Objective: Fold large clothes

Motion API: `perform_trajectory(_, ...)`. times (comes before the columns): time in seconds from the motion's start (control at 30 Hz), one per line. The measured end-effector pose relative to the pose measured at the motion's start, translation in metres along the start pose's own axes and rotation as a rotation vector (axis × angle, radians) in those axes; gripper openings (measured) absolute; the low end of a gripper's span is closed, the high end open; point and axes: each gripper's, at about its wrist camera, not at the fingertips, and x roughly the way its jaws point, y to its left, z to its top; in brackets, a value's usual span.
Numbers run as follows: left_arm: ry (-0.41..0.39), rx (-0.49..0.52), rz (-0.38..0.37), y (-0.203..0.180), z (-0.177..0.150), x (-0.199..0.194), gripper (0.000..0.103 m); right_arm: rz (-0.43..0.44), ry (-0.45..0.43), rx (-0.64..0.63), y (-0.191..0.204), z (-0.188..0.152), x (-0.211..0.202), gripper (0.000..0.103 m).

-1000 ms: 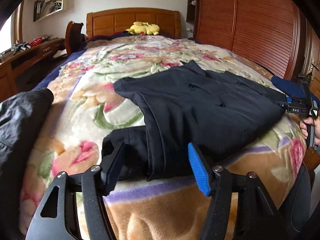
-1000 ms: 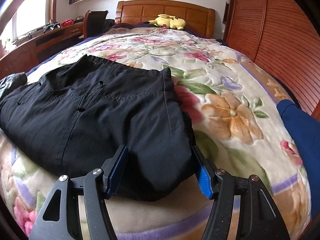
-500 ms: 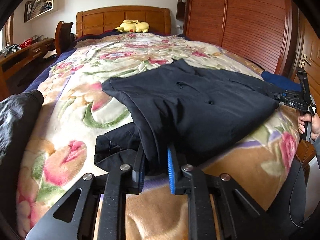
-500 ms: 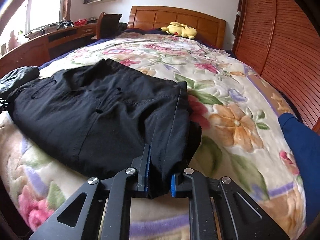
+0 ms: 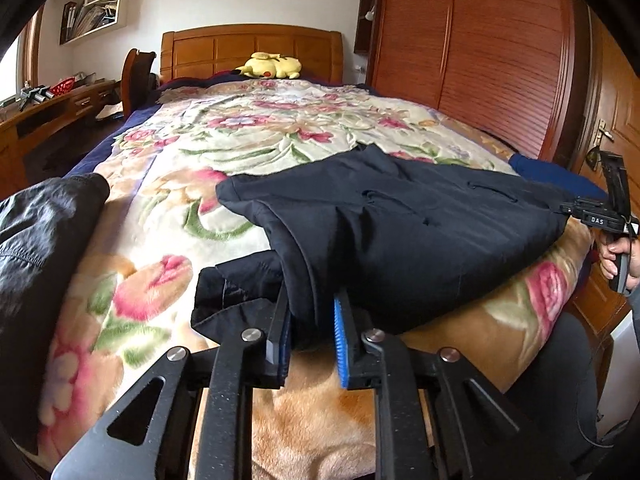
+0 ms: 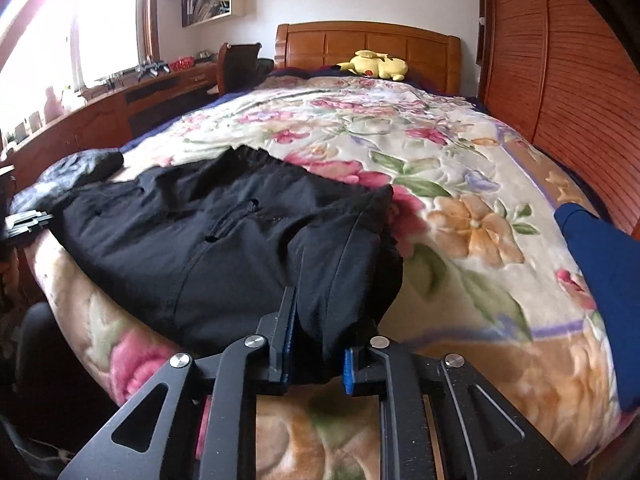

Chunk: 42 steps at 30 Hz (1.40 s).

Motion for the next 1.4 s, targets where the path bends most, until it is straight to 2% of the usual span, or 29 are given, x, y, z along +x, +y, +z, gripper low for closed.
perform_trajectory(0.13, 0.002, -0.013, 0.005, 0.001, -0.003, 0.0, 0.02, -0.056, 0.005, 0.013, 0.0, 0.003, 0.002, 0.034)
perform_trajectory(0.27, 0.013, -0.016, 0.038, 0.002, -0.006, 0.001, 0.028, -0.104, -0.041, 0.0, 0.009, 0.012, -0.006, 0.055)
perform_trajectory(0.33, 0.01, -0.028, 0.064, 0.003, -0.011, -0.001, 0.036, -0.126, -0.063, -0.01, 0.017, 0.016, -0.009, 0.055)
perform_trajectory(0.43, 0.005, -0.034, 0.088, 0.004, -0.016, -0.003, 0.044, -0.132, -0.109, -0.036, 0.034, 0.021, -0.014, 0.055)
perform_trajectory(0.5, 0.008, -0.032, 0.107, 0.004, -0.018, -0.005, 0.046, -0.103, -0.129, -0.049, 0.048, 0.026, -0.011, 0.055)
perform_trajectory(0.67, 0.017, -0.04, 0.124, 0.004, -0.022, -0.007, 0.047, -0.011, -0.107, -0.079, 0.084, 0.03, 0.017, 0.055)
perform_trajectory(0.8, 0.016, -0.05, 0.115, 0.006, -0.025, -0.003, 0.047, 0.069, -0.052, -0.116, 0.119, 0.027, 0.055, 0.055)
perform_trajectory(0.9, 0.019, -0.039, 0.112, 0.006, -0.025, -0.001, 0.047, 0.096, -0.002, -0.142, 0.14, 0.024, 0.083, 0.055)
perform_trajectory(1.13, 0.026, -0.028, 0.11, 0.005, -0.023, 0.002, 0.047, 0.066, 0.012, -0.151, 0.153, 0.015, 0.111, 0.055)
perform_trajectory(1.4, 0.029, -0.021, 0.109, 0.002, -0.021, 0.004, 0.046, 0.055, 0.017, -0.174, 0.158, 0.015, 0.109, 0.055)
